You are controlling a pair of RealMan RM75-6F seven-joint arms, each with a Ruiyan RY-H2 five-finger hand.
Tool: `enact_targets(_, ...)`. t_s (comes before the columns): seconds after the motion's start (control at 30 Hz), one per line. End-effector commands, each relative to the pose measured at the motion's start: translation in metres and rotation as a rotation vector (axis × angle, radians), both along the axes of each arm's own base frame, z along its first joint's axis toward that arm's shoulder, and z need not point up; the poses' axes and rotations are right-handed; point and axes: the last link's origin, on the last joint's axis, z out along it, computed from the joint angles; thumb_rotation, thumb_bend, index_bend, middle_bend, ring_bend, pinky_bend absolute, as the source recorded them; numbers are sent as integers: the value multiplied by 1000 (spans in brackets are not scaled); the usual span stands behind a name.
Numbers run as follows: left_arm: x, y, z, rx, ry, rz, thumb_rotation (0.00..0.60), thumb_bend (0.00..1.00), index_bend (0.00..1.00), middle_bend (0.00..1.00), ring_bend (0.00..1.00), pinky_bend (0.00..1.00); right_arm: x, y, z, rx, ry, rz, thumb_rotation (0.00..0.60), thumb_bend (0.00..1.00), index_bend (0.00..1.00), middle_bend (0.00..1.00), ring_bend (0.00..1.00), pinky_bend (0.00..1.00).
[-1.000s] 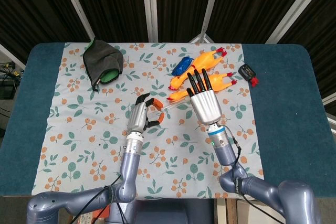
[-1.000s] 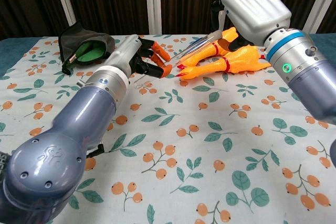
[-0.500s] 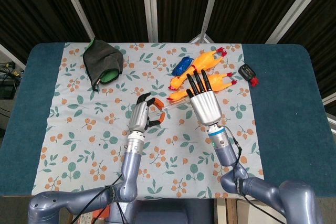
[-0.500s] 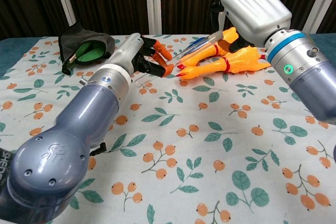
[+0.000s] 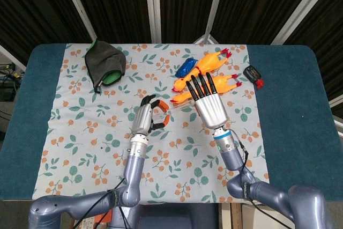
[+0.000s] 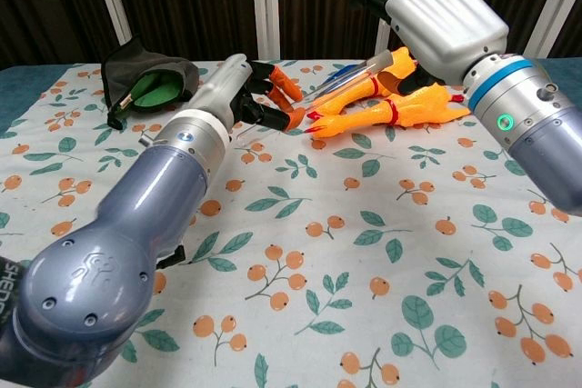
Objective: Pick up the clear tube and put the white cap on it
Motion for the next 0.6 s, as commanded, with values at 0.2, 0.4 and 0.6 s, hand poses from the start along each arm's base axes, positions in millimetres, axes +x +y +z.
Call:
enact_targets(0.2, -5, 0, 1, 5, 17, -8, 600, 666, 599, 646, 120, 0, -7, 1, 2, -2, 22, -30, 600, 386, 0, 38, 0, 0)
enact_targets(0.4, -20, 2, 1, 5, 52, -9, 600, 667, 600, 646, 120, 0, -15, 0, 6, -10, 36, -59, 600, 385, 0, 32, 0, 0)
enact_targets(0.6, -36, 0, 0, -11, 84, -9, 600, 668, 601, 646, 120, 0, -22, -1, 12, -23, 53, -83, 600, 385, 0, 24, 0, 0)
